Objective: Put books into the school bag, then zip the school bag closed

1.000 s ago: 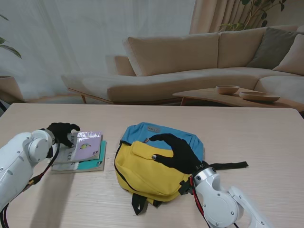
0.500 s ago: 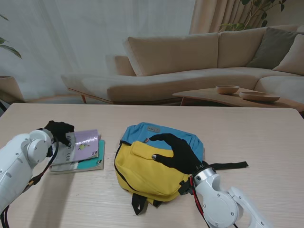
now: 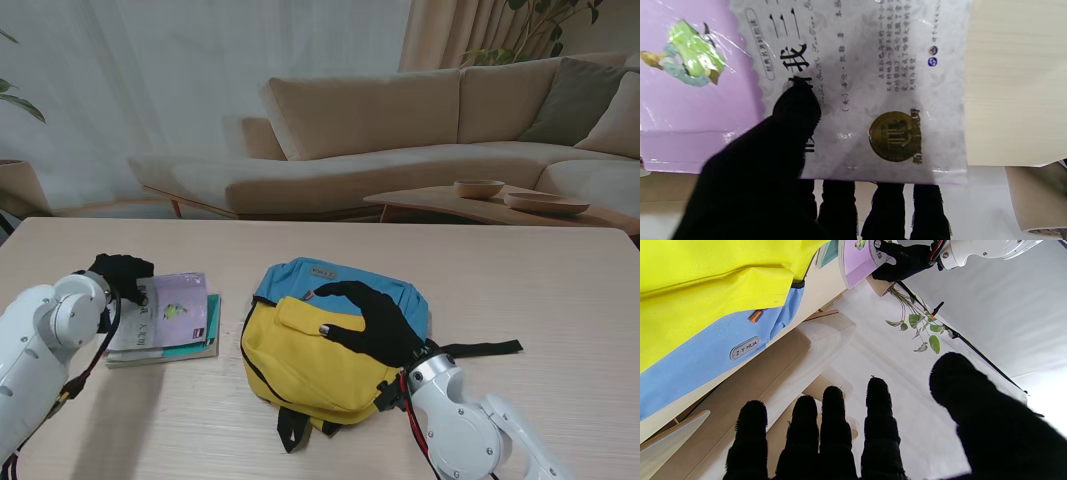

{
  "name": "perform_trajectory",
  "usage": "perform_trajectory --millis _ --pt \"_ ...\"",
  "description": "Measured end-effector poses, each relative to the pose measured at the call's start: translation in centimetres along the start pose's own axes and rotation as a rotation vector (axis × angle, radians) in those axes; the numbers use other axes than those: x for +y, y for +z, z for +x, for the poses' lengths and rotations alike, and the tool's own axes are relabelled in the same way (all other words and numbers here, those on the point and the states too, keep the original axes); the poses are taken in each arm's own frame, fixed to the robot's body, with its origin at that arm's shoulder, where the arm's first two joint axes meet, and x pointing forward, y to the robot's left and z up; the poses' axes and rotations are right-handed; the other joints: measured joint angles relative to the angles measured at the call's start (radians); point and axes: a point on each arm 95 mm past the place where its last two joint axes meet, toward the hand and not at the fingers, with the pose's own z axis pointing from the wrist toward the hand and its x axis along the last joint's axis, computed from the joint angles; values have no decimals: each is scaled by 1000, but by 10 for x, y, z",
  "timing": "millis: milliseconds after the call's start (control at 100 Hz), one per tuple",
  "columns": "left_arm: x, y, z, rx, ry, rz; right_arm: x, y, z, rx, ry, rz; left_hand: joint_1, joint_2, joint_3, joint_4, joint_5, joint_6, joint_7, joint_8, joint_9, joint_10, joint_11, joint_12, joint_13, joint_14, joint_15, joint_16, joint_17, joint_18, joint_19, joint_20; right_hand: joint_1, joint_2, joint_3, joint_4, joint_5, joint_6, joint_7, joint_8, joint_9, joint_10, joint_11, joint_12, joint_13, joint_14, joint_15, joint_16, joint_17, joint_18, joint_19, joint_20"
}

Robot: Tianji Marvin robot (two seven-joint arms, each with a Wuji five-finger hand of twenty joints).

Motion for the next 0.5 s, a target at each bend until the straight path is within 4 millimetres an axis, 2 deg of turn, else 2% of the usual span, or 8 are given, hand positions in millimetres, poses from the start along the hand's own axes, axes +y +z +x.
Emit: perform_trajectory --millis 100,160,210,240,330,420,500 --pt "-2 -7 2 -19 -17 20 0 0 1 1 4 -2 0 9 0 0 0 -21 -9 79 198 11 -77 121 96 25 7 0 28 32 121 23 0 0 0 0 0 0 0 0 0 0 0 0 0 0 0 0 0 0 0 0" --pt "-3 -11 2 -20 -27 34 0 -1 1 1 7 -4 0 16 0 0 0 -35 -16 128 277 29 -118 161 167 40 51 5 61 48 209 47 0 0 0 0 0 0 0 0 0 0 0 0 0 0 0 0 7 -7 0 0" --pt "-4 -16 3 -18 -34 43 0 -1 1 1 9 -5 3 20 -2 0 -1 -42 -27 170 336 34 -140 196 260 68 116 28 113 69 318 80 0 0 0 0 0 0 0 0 0 0 0 0 0 0 0 0 8 -7 0 0" --pt "-5 -18 3 -16 -36 48 1 -1 1 2 11 -5 14 20 -3 0 -1 -43 -34 192 356 35 -141 218 310 86 153 41 144 84 382 98 0 0 0 0 0 0 0 0 0 0 0 0 0 0 0 0 9 -7 0 0" --pt "-8 -27 6 -11 -44 61 1 -1 2 2 18 -7 24 21 -3 0 -1 -43 -36 248 402 38 -137 280 448 99 256 75 255 142 551 148 0 0 0 0 0 0 0 0 0 0 0 0 0 0 0 0 11 -7 0 0" --pt "-11 -36 8 -2 -59 73 3 -1 2 3 26 -11 24 21 -10 0 0 -43 -42 289 415 51 -77 349 510 109 341 104 322 179 656 185 0 0 0 0 0 0 0 0 0 0 11 0 0 0 0 0 19 -7 0 0" --pt "-15 -44 10 9 -70 78 4 -1 3 3 29 -15 24 21 -19 0 0 -43 -42 330 414 62 -21 383 529 110 397 127 343 199 705 212 0 0 0 0 0 0 0 0 0 0 12 0 0 0 0 0 25 -7 10 0"
